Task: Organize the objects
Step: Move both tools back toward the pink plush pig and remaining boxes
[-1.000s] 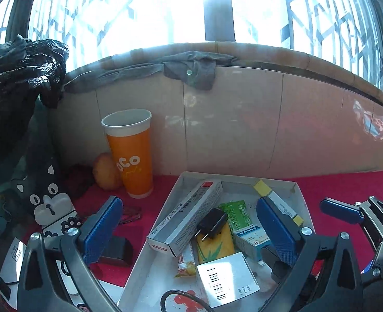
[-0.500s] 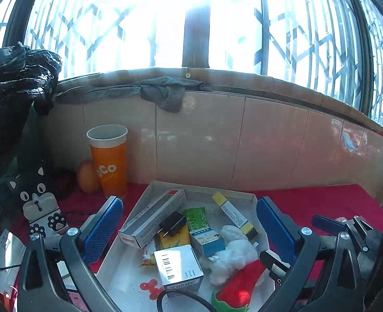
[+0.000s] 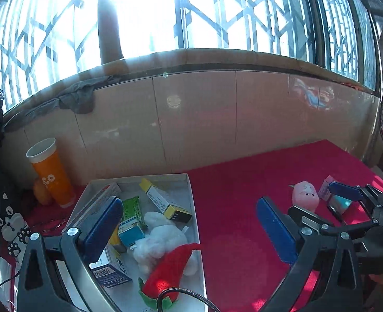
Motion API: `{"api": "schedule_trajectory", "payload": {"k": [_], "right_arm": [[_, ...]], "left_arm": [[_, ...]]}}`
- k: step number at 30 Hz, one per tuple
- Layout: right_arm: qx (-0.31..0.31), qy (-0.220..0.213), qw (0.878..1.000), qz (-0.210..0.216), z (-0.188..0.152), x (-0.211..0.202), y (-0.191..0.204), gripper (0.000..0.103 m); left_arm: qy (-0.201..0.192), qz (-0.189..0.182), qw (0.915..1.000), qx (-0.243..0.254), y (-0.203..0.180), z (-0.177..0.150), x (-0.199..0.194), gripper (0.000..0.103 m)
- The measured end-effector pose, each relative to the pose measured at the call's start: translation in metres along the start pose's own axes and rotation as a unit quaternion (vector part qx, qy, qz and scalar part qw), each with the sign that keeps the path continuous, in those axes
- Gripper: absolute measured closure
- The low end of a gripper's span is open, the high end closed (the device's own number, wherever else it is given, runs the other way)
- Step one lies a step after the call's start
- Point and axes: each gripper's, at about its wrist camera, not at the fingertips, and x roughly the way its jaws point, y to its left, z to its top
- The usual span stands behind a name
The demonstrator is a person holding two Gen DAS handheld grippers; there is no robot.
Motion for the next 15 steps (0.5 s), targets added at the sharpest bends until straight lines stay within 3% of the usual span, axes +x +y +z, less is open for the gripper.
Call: {"api": "schedule_trajectory", "payload": {"k": [4,10,15], "right_arm": [[0.030,-0.003,0.999,-0.022,0.000,-0.013,-0.042,0.000],[0.066,-0.007,0.992,-0.104,-0.002,-0.036,-0.130,0.000],[0.100,0.043,0.984,-0.141,-0.023,-0.030,-0.199,0.000]], "left_arm": [[0.017,-0.028,0.9994,0.013,-0.024,0.003,0.009,0.000],[0.062,-0.095,0.9934,0.020,-0.061,0.000,0.046,0.000],[0.108,-0.145,0.9828,0.039,-0.104,-0.011,0.083,0.000]]}}
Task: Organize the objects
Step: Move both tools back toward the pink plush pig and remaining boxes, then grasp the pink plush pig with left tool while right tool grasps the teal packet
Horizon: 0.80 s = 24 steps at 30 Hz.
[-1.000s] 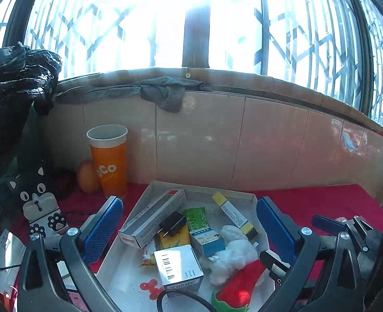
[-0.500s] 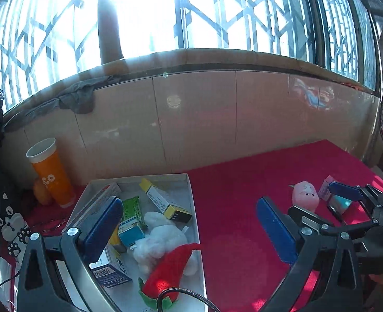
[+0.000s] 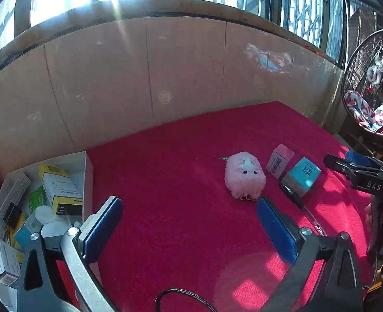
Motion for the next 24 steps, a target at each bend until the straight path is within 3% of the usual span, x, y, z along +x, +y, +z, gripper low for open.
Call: {"api": "schedule_trajectory", "payload": {"k": [4,9,13,16,20,24], "right_arm": [[-0.011,0.033,0.999,0.006,-0.008,0.024,-0.017,0.000],[-0.053,0.038,0.997,0.039,-0.010,0.042,0.003,0.000],[-0.074,0.051,0.996,0.000,-0.009,0.061,0.011,0.001],[-0.039,0.075,0.996,0.011,-0.008,0.071,-0.003,0.001],[-0.034,0.074,0.997,0.015,-0.012,0.072,-0.008,0.009],[-0.064,0.080,0.994,0.032,-0.014,0.073,0.002,0.016]], "left_arm": [[0.029,-0.022,0.9990,0.025,-0.031,0.003,0.035,0.000],[0.047,-0.033,0.9976,0.040,-0.059,0.009,0.071,0.000],[0.056,-0.039,0.9973,0.027,-0.068,0.020,0.093,0.000],[0.063,-0.047,0.9966,0.024,-0.073,0.026,0.103,0.000],[0.063,-0.046,0.9963,0.036,-0.080,0.025,0.111,0.000],[0.067,-0.026,0.9974,0.006,-0.066,0.023,0.115,0.001]]}}
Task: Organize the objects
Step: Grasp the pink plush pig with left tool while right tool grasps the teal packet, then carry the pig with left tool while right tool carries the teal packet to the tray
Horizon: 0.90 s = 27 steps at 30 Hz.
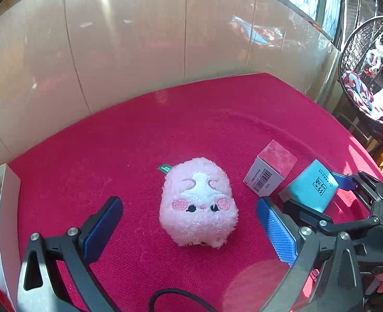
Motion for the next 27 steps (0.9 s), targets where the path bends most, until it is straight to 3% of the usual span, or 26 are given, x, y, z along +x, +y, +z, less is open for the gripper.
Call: {"api": "schedule_trajectory", "payload": {"k": [2,3,6,7,8,16,27], "right_arm": [[-0.017,0.006,1.000,-0.004,0.000,0.002,0.007,0.021],[-0.019,0.007,1.000,-0.008,0.000,0.002,0.009,0.029],[-0.007,0.007,1.000,-0.007,-0.003,-0.002,0.004,0.029],[0.001,0.007,1.000,-0.004,-0.004,-0.004,0.001,0.029],[0.008,0.006,1.000,-0.003,-0.006,-0.006,-0.002,0.029],[0.082,-0.048,0.995,0.015,-0.020,-0.054,-0.026,0.029],[0.075,-0.093,0.992,0.034,-0.018,-0.102,0.001,0.029]], "left_arm": [[0.016,0.002,0.9999,-0.004,0.003,-0.002,0.007,0.004],[0.024,0.006,0.9997,-0.002,0.003,-0.003,0.011,0.005],[0.031,0.000,0.9994,0.013,-0.004,-0.003,0.016,0.015],[0.033,0.000,0.9992,0.022,-0.008,-0.003,0.018,0.027],[0.036,0.000,0.9989,0.029,-0.013,-0.003,0.020,0.047],[-0.006,0.018,0.9993,0.031,-0.021,-0.011,-0.002,0.053],[-0.080,-0.004,0.9957,0.048,-0.036,-0.023,-0.079,0.053]]}}
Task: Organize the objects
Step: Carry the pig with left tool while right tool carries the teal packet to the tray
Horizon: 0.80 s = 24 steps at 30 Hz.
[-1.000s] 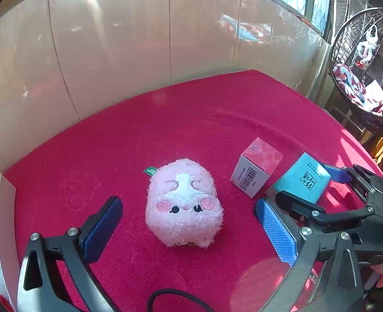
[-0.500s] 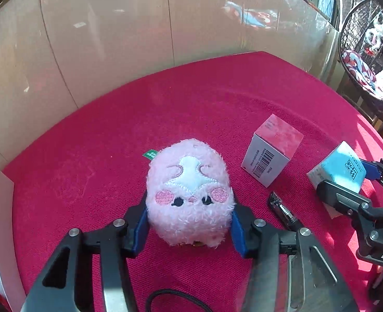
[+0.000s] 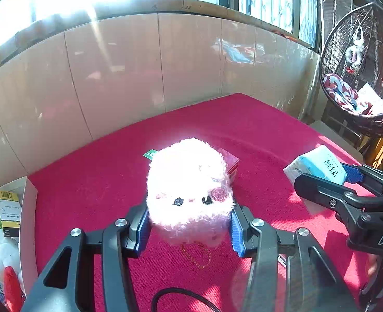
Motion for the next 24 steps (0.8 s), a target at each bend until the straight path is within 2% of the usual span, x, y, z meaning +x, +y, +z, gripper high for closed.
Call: {"api": "schedule_trajectory", "payload": {"k": [6,24], "right_arm": [[-0.011,-0.016,1.000,-0.001,0.001,-0.014,0.017,0.029],[-0.052,-0.029,0.998,0.028,-0.002,-0.032,0.068,0.029]], "left_arm": [[-0.019,0.003,0.9998,-0.010,0.006,0.007,-0.025,0.053],[-0.040,0.022,0.9979,-0.046,0.040,-0.019,-0.075,0.053]]}}
